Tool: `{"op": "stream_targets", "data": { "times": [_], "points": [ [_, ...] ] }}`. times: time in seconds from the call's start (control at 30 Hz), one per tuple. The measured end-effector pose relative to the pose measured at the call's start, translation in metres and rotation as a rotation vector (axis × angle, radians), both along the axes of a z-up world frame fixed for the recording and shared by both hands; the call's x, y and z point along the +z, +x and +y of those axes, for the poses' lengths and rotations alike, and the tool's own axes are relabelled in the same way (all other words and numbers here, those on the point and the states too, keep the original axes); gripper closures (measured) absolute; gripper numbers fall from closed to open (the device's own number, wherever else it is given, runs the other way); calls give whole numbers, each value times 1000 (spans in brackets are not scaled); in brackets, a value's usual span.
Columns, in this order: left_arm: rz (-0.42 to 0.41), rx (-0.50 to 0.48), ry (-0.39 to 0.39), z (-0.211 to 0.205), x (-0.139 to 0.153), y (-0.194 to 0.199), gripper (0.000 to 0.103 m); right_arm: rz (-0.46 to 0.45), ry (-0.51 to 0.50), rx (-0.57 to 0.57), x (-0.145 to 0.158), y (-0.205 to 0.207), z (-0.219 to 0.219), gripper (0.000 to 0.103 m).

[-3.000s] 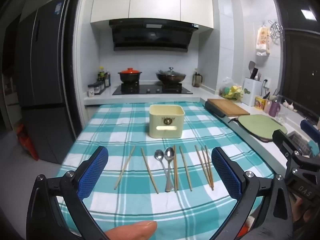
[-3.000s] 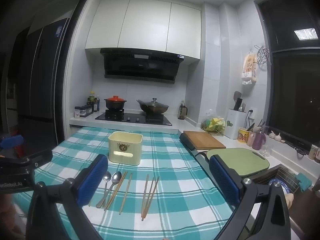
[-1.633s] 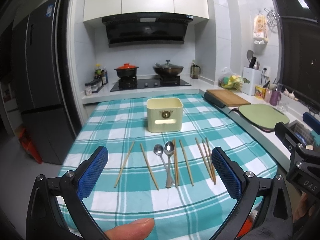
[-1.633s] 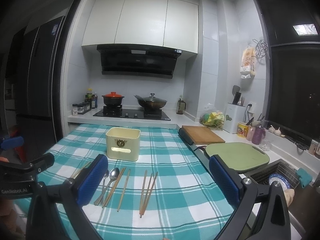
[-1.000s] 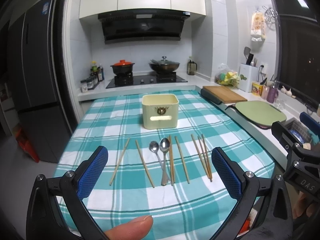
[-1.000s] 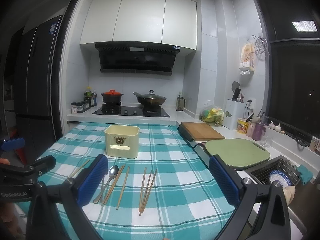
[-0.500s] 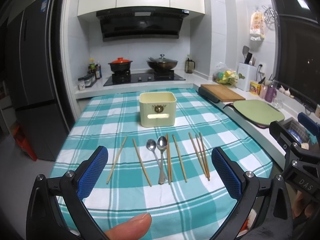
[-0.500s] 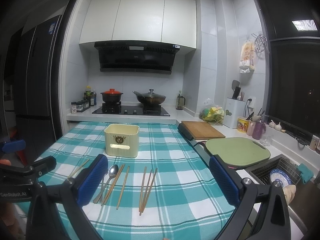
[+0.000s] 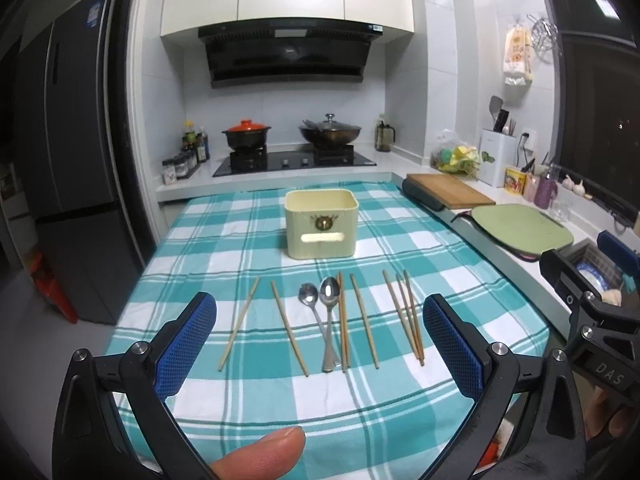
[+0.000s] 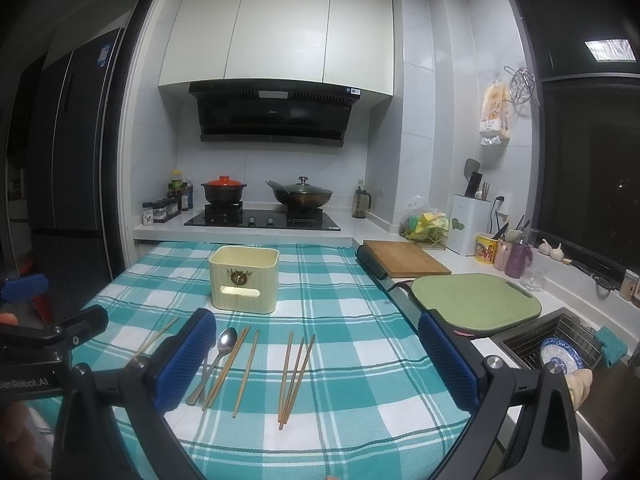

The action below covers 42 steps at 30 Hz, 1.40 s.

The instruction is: Organize utensils

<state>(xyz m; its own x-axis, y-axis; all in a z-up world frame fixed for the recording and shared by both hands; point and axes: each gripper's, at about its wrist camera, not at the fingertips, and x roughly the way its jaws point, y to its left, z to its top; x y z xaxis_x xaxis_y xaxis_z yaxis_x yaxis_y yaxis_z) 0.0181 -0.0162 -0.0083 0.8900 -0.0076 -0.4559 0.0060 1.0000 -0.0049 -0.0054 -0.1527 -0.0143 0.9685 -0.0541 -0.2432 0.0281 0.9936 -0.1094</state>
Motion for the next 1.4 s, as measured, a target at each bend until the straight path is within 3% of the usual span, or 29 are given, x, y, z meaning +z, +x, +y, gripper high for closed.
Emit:
{"op": "stream_targets", "data": {
  "times": [1.4],
  "points": [
    [35,-44,-34,8,-6,8,0,11,-6,-2,0,1,-3,0]
  ]
}}
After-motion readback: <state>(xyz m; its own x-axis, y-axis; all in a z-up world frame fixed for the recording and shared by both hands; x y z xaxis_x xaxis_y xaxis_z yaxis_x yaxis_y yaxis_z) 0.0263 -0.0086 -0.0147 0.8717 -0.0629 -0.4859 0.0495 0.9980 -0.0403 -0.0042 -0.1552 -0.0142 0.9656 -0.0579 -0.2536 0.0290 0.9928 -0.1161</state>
